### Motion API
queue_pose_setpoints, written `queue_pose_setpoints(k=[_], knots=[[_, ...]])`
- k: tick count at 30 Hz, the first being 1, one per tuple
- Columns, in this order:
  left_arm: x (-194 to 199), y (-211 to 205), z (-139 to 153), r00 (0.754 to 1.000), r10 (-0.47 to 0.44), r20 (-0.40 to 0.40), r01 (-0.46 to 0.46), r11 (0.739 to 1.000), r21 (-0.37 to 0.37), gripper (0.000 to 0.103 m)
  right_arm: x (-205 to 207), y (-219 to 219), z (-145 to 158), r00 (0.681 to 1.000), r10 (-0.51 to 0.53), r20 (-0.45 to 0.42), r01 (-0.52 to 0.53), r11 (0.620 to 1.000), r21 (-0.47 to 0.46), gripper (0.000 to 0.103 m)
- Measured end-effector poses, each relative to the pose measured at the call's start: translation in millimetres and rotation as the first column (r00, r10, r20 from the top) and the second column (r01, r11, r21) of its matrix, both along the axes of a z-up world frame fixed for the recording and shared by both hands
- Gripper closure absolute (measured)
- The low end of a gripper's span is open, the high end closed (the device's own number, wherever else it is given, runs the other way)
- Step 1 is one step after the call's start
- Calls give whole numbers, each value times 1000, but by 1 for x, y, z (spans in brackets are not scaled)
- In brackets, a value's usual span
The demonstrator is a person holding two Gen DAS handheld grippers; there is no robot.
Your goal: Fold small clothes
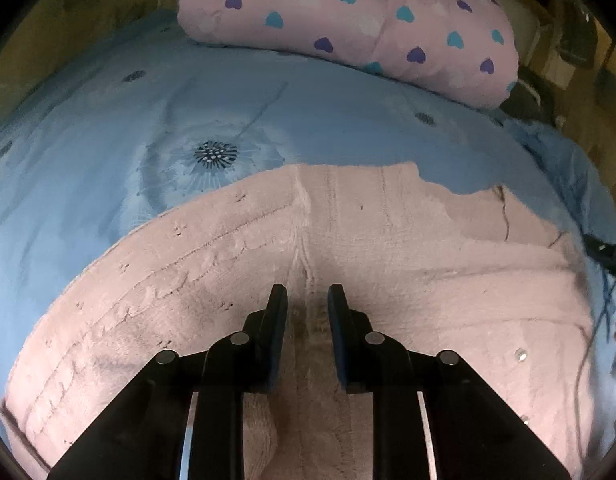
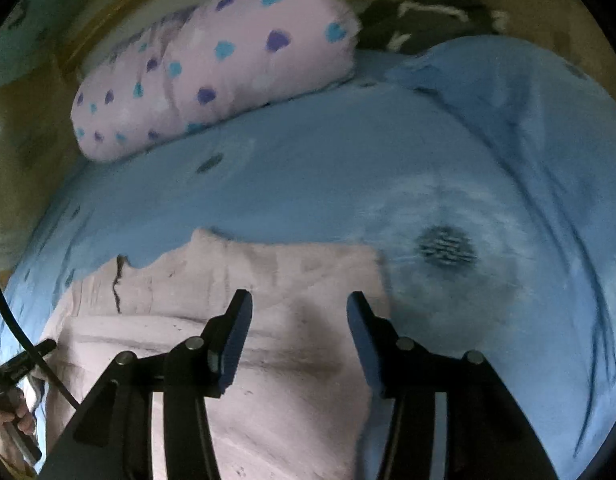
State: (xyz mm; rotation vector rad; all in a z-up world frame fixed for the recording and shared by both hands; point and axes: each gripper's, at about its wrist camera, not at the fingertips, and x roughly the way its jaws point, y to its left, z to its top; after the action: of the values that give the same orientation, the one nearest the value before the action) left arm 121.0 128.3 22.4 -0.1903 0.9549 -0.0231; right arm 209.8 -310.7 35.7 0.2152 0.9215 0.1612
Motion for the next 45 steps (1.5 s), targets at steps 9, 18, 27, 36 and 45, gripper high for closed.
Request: queue_pose_setpoints(k=[9,18,27,36,45], knots=[[3,-6,-11,998,-25,-51,24,1000,-4,88,34,52,-26,941,290,-177,-331,896,-295,51],[2,-10,-15,996,-32,-78,34,999,33,88,28,86,-26,826,491,-275,-563,701,-437,51],[2,-13,-17,996,-35,-81,40,998,57,88,23,108,-34,769,551,-325,-628,554,-547,45],[2,-15,-18,996,-37,-76,43,996,79,88,-2,128,-29,728,606,-321,-668,520,-532,96],[2,-14,-19,996,-41,-79,47,996,79,87,30,91,-30,902,410,-136,-420,758,-500,92]])
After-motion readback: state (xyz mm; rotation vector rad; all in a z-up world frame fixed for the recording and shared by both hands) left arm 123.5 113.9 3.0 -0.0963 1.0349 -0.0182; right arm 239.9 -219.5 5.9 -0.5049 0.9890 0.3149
